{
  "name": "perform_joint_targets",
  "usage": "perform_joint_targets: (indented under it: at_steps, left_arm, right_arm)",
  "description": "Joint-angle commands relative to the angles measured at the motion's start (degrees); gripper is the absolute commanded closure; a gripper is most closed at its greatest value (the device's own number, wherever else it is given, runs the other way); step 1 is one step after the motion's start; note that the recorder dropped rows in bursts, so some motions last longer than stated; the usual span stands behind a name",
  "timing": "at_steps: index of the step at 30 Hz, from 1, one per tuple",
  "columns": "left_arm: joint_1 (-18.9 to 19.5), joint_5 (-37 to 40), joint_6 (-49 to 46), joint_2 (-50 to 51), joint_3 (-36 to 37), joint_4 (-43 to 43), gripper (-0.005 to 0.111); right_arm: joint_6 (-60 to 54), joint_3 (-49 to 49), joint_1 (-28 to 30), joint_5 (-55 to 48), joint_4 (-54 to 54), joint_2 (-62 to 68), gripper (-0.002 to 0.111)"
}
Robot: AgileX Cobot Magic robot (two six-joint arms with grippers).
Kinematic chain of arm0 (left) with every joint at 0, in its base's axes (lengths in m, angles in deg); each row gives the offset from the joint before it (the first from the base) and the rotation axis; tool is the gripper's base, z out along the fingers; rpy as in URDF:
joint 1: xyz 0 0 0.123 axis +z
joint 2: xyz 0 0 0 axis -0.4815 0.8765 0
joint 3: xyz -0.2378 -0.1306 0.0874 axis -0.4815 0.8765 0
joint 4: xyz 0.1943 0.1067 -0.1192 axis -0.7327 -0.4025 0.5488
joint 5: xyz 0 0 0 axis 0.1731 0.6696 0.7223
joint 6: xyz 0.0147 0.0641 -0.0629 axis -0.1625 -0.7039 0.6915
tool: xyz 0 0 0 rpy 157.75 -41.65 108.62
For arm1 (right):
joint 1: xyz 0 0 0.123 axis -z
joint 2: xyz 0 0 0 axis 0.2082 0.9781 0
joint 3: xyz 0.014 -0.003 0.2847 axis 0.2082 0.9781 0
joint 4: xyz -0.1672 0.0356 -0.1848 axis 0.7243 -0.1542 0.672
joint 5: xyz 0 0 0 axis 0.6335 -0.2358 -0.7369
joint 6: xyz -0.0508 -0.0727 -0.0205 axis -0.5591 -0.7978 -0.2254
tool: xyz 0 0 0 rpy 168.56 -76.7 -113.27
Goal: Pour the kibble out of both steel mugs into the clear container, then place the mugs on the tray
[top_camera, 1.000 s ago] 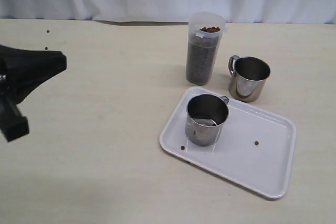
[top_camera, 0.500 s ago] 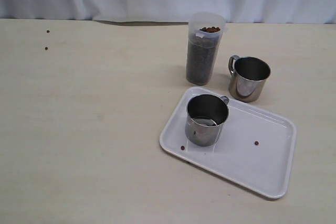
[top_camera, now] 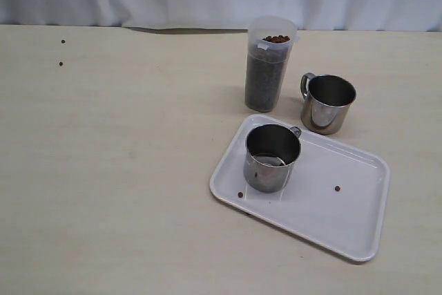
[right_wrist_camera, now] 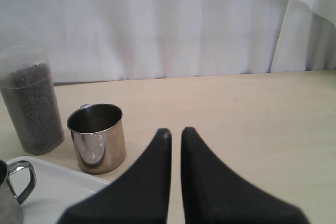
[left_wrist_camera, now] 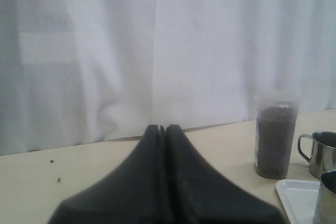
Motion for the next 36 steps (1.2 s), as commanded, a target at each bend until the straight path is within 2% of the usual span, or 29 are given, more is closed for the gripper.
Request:
perform_joint_targets:
  at_steps: [1, 36]
  left_arm:
    - [0.14, 0.64, 0.53, -0.14, 0.19, 0.62, 0.107]
    - [-0.24, -0.46, 0.42, -0.14, 0.19, 0.62, 0.107]
  right_arm:
    - [-0.47, 0.29, -0.2, 0.09, 0.16, -0.19, 0.103]
    - [-0.47, 0.29, -0.2, 0.09, 0.16, -0.19, 0.103]
